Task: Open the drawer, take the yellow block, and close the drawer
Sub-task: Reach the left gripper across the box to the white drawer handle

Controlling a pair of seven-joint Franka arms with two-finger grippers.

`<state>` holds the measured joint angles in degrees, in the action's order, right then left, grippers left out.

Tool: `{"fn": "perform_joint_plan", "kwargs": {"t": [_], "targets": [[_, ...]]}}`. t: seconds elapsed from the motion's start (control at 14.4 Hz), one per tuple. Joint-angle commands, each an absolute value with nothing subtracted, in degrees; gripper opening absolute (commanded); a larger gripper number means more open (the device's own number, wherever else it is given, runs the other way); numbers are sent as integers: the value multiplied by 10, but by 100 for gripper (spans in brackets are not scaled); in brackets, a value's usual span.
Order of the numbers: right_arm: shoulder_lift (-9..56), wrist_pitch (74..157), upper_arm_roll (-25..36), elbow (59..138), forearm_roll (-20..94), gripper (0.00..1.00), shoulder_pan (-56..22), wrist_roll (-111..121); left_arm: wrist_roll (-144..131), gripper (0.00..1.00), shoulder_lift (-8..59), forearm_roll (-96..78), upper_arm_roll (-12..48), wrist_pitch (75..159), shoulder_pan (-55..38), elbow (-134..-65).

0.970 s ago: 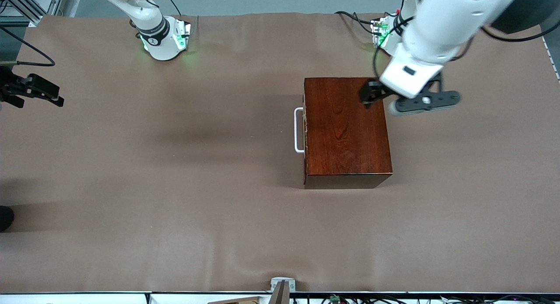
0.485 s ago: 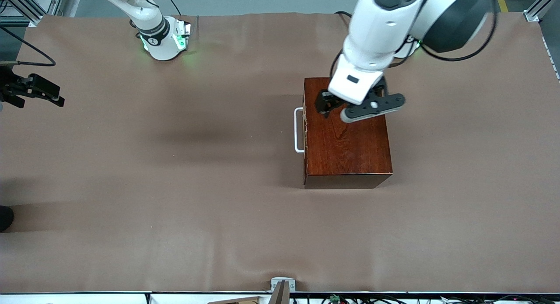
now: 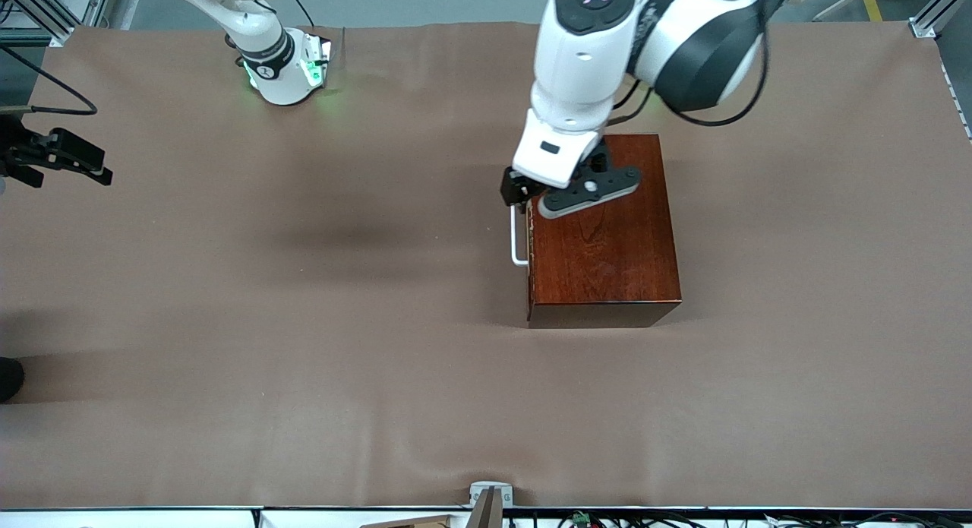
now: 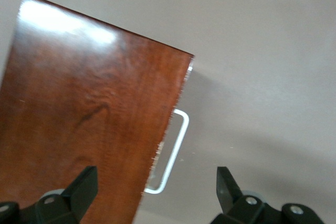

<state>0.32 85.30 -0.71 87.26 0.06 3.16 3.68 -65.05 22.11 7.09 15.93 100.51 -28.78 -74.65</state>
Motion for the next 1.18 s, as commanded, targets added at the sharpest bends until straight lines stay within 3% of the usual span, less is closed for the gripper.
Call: {"fn": "perform_joint_plan", "kwargs": {"t": [0.0, 0.55, 1.11], "targets": [[1, 854, -13, 871, 4, 100, 40, 36, -686, 100, 248, 95, 149, 1020, -323, -715], [12, 855, -12, 858, 8, 100, 41, 40, -708, 100, 311, 148, 80, 1041, -442, -714], [40, 864, -11, 857, 4, 100, 46, 37, -688, 100, 373, 192, 82, 1053, -478, -716]]}}
